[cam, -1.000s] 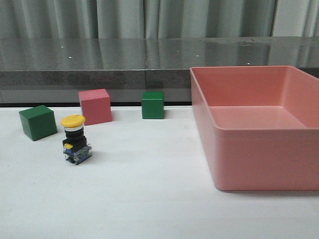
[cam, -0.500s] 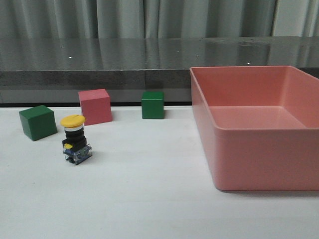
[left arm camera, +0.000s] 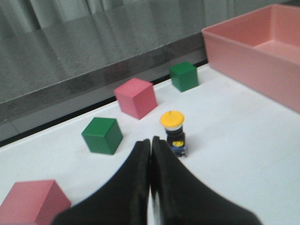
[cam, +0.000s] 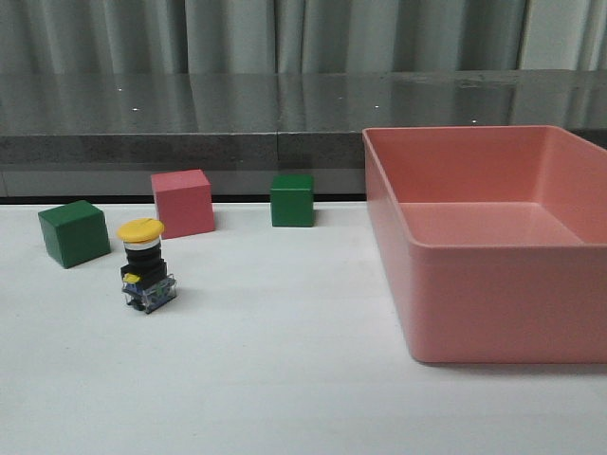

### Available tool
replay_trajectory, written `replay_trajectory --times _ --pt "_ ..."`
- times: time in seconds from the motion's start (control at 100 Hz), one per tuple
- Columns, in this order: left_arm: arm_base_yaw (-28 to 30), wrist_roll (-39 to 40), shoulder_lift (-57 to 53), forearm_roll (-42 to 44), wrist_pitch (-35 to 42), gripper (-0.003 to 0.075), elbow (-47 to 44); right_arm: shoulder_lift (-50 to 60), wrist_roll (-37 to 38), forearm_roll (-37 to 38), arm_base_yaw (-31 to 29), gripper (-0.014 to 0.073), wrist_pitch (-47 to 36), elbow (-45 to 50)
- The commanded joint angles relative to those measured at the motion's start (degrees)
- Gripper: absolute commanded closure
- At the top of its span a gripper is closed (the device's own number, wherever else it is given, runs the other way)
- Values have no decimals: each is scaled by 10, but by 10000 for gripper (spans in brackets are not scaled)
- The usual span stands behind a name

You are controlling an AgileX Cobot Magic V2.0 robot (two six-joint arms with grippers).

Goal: Place and stand button with both arms

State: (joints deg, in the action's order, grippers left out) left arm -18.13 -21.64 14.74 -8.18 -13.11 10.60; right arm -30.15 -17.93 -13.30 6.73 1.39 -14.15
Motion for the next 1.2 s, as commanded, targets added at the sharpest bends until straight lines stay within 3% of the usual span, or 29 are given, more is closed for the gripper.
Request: replay_trajectory --times 0.0,0.08,0.46,0.67,1.19 --pt "21 109 -5 99 54 740 1 1 -1 -1 -3 707 -44 -15" --pt "52 193 -27 160 54 740 -18 1 -1 -1 -3 707 -44 -15" --pt "163 195 -169 111 81 740 -111 1 -1 -1 -3 707 -44 -15" --pt "166 195 -168 107 141 740 -132 0 -1 -1 -3 707 -44 -15" --pt "166 195 -168 101 143 740 -132 0 -1 -1 -3 707 -44 -15"
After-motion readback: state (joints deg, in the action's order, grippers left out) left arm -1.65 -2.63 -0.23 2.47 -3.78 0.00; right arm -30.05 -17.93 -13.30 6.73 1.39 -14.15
